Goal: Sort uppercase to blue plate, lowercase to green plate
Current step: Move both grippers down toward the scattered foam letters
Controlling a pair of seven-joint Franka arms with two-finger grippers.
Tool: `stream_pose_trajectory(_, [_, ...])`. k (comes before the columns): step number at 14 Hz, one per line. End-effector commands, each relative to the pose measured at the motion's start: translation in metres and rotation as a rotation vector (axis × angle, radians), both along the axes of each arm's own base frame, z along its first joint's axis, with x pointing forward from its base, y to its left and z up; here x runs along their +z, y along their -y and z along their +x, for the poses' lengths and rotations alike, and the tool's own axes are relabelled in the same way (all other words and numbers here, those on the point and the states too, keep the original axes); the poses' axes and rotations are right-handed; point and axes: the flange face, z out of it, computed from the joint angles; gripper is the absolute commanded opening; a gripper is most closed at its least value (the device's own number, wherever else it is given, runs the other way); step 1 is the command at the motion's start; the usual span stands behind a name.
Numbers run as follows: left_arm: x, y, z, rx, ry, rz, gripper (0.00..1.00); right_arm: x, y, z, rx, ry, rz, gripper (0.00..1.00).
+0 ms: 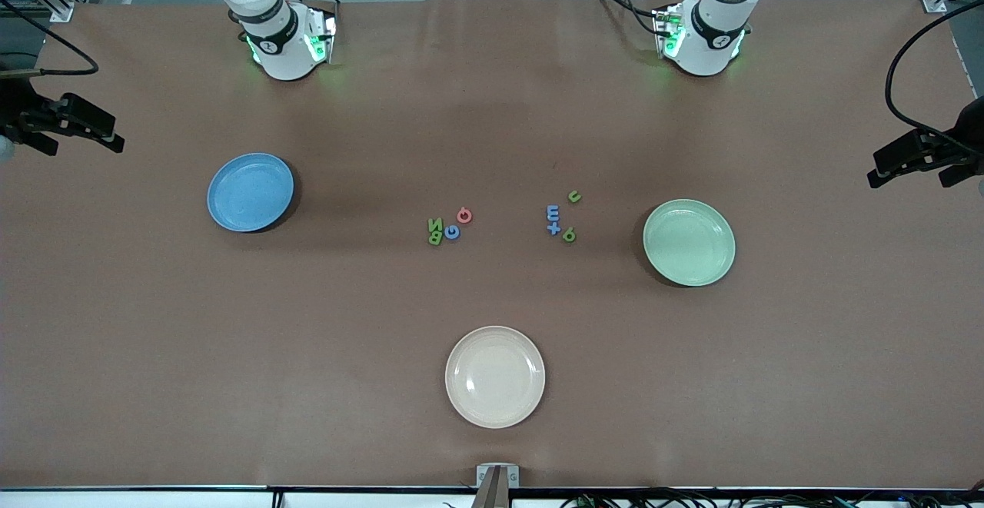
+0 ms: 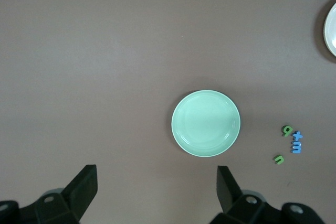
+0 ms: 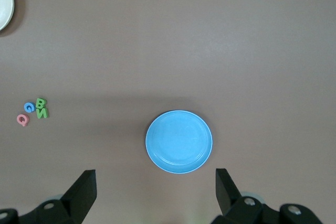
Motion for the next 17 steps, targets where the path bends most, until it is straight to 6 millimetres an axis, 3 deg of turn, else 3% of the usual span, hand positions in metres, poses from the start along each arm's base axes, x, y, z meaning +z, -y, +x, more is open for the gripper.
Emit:
stream_pose_trajectory(1, [0.008, 0.001, -0.004, 0.006, 0.001, -0.010, 1.00, 0.001, 0.004, 0.000, 0.001, -0.001, 0.007, 1.00])
stream_pose_trajectory(6, [0.003, 0.008, -0.003, 0.031, -0.011, -0.024, 1.00, -0.026, 0.009, 0.017, -0.008, -0.033, 0.004, 1.00])
stream_pose_trajectory(8, [-0.012, 0.015, 0.000, 0.028, -0.047, -0.041, 1.00, -0.058, 0.016, 0.035, -0.022, -0.072, 0.014, 1.00])
stream_pose_trajectory(9, [-0.032, 0.025, 0.002, 0.012, -0.104, -0.048, 1.00, -0.076, 0.022, 0.042, -0.033, -0.101, 0.017, 1.00])
stream_pose_trajectory(11, [-0.066, 0.060, 0.012, -0.024, -0.168, -0.091, 1.00, -0.104, 0.030, 0.057, -0.043, -0.123, 0.011, 1.00])
stream_pose_trajectory(15, [-0.143, 0.161, 0.012, 0.121, -0.186, -0.089, 1.00, -0.104, 0.019, 0.060, -0.072, -0.116, 0.015, 1.00])
stream_pose_trajectory(17, [-0.183, 0.210, 0.001, 0.186, -0.131, -0.092, 1.00, -0.106, 0.012, 0.059, -0.238, -0.138, 0.065, 1.00])
